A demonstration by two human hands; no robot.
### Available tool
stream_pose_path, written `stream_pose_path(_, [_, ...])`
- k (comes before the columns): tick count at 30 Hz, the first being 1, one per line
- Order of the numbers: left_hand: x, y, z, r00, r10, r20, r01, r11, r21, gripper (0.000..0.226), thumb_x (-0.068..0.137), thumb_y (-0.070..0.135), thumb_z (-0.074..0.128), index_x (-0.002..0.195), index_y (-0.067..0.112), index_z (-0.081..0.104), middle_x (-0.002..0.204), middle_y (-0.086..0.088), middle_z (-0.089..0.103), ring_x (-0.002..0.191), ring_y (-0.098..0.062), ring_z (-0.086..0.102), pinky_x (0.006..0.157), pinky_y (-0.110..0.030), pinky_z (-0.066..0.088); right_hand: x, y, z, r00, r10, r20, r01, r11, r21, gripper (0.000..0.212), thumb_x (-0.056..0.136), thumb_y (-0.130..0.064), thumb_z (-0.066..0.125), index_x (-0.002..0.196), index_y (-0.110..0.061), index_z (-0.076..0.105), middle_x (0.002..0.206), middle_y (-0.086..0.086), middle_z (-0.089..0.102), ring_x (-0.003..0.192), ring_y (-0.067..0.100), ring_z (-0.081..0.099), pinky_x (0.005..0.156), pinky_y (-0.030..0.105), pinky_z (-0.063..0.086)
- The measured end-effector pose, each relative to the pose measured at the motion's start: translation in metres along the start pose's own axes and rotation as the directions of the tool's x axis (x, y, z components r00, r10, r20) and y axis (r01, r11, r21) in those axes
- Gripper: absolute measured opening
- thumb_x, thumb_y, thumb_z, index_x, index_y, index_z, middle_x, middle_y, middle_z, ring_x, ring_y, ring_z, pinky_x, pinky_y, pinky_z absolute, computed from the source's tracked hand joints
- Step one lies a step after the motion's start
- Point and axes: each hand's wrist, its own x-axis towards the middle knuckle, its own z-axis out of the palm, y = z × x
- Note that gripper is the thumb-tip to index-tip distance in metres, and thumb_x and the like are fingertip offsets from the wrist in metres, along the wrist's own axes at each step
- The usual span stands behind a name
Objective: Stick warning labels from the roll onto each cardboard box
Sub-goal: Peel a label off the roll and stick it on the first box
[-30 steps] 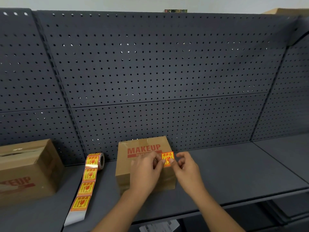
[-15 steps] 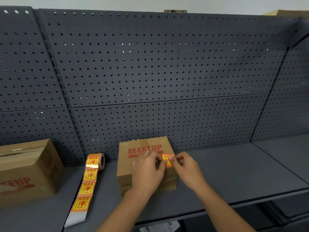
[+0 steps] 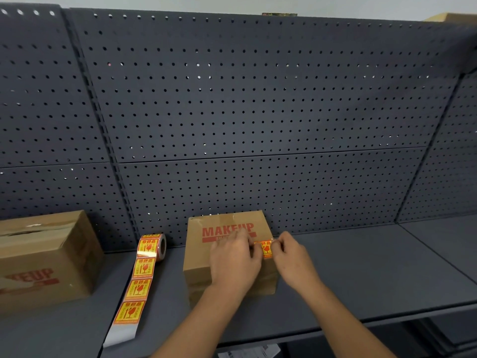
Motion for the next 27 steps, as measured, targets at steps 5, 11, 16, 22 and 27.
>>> stream_pose_path(5, [0.003, 0.002, 0.004, 0.999, -0.029, -0.016, 0.030, 0.999, 0.025, 0.024, 0.100, 0.052, 0.049, 0.097, 0.029, 0.055, 0.092, 0.011, 0.066, 0.084, -0.011, 0.066, 0.081, -0.035, 0.049, 0.002, 0.004, 0.000, 0.999, -0.022, 0.037, 0.021, 0.999, 0.033, 0.040, 0.104, -0.050, 0.052, 0.080, -0.017, 0.045, 0.069, -0.005, 0.054, 0.060, 0.010, 0.047, 0.054, 0.028, 0.034])
stream_pose_path(11, [0.000, 0.003, 0.006, 0.997, -0.081, -0.001, 0.081, 0.996, -0.028, 0.012, 0.102, 0.045, 0.051, 0.100, 0.033, 0.050, 0.088, 0.013, 0.065, 0.082, -0.007, 0.064, 0.086, -0.035, 0.047, 0.002, 0.007, 0.005, 0.999, -0.022, 0.047, 0.018, 0.996, 0.091, 0.033, 0.110, -0.032, 0.043, 0.080, -0.019, 0.041, 0.069, -0.003, 0.051, 0.059, 0.010, 0.043, 0.056, 0.029, 0.035])
stream_pose_path(16, [0.008, 0.004, 0.002, 0.990, -0.126, 0.062, 0.128, 0.991, -0.026, 0.011, 0.105, 0.042, 0.049, 0.106, 0.031, 0.050, 0.091, 0.011, 0.069, 0.085, -0.012, 0.066, 0.086, -0.036, 0.045, 0.010, 0.004, 0.003, 1.000, 0.008, 0.027, -0.007, 1.000, -0.021, 0.036, 0.108, -0.039, 0.042, 0.081, -0.016, 0.045, 0.073, 0.001, 0.056, 0.063, 0.016, 0.051, 0.059, 0.037, 0.039])
stream_pose_path(22, [0.015, 0.006, 0.001, 0.982, -0.150, 0.116, 0.153, 0.988, -0.012, 0.027, 0.099, 0.057, 0.053, 0.108, 0.031, 0.052, 0.089, 0.009, 0.070, 0.087, -0.014, 0.070, 0.089, -0.041, 0.051, 0.015, 0.003, 0.002, 0.999, 0.015, 0.038, -0.014, 0.999, -0.030, 0.046, 0.102, -0.056, 0.050, 0.076, -0.019, 0.042, 0.068, -0.005, 0.052, 0.061, 0.013, 0.049, 0.055, 0.031, 0.035])
stream_pose_path(27, [0.012, 0.004, 0.006, 0.990, -0.120, 0.081, 0.120, 0.993, 0.008, 0.021, 0.104, 0.049, 0.049, 0.115, 0.033, 0.056, 0.105, 0.011, 0.072, 0.097, -0.014, 0.070, 0.091, -0.038, 0.044, 0.021, 0.009, 0.006, 0.997, 0.010, 0.077, -0.011, 1.000, 0.016, 0.036, 0.107, -0.037, 0.049, 0.078, -0.017, 0.040, 0.069, -0.003, 0.048, 0.060, 0.013, 0.044, 0.056, 0.033, 0.034])
